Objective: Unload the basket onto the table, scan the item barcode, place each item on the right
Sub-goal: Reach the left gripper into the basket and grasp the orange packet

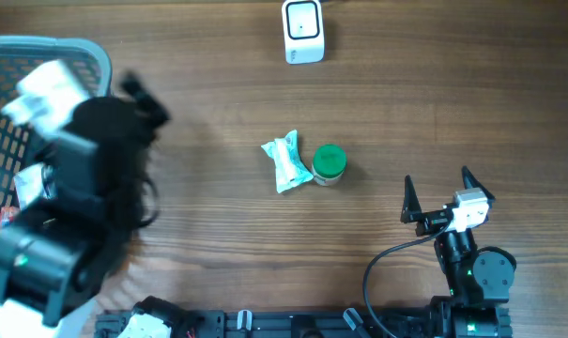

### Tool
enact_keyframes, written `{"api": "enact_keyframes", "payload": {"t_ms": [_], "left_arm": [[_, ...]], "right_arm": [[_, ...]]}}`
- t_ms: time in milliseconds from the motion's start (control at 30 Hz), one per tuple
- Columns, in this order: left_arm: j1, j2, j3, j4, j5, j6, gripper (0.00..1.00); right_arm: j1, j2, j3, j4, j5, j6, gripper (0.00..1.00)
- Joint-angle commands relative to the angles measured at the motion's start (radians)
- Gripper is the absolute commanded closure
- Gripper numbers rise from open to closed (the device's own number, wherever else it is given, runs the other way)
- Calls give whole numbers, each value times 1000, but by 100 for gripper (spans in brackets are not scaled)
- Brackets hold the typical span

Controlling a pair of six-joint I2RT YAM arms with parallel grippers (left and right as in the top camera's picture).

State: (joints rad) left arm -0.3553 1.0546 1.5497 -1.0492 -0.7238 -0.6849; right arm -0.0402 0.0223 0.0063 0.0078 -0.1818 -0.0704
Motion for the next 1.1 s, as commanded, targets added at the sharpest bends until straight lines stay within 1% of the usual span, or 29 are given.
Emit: {"api": "enact_keyframes", "payload": {"t_ms": [0,100,233,267,367,467,533,633,700,733,800,867,900,967,1033,1067], "left_arm": [[266,-22,8,-44,-34,-199,0],[469,-6,8,-77,63,-209,0],[702,47,8,-149,195,-304,0],[765,69,8,-154,251,-303,0],[896,154,8,-174,395,-288,0],[945,258,7,-207,437,-288,0],[948,352,7,-246,436,-289,0],[948,450,-3,-261,436,-307,0],[948,485,-36,-252,436,-349,0],[948,491,-54,-239,435,-348,0],[950,493,-109,-203,385,-350,0],[972,493,-146,-197,322,-411,0],[986,493,-161,-191,300,-423,0],[1009,493,-198,-161,257,-419,0],[1032,493,-257,-126,168,-420,0],[1042,493,-284,-110,153,-422,0]], "right_arm": [[2,-5,-1,5,5,-7,0],[2,-5,-1,5,5,-7,0],[2,-5,-1,5,5,-7,0],[2,-5,-1,5,5,-7,0],[2,-5,-1,5,5,-7,0],[2,-5,-1,5,5,-8,0],[2,-5,-1,5,5,-8,0],[2,-5,-1,5,5,-7,0],[2,-5,-1,5,5,-8,0],[2,-5,-1,5,5,-8,0],[2,-5,-1,5,5,-8,0],[2,-5,-1,5,5,-8,0],[2,-5,-1,5,5,-7,0],[2,-5,-1,5,5,-8,0],[2,-5,-1,5,5,-8,0],[2,-5,-1,5,5,-8,0]]}}
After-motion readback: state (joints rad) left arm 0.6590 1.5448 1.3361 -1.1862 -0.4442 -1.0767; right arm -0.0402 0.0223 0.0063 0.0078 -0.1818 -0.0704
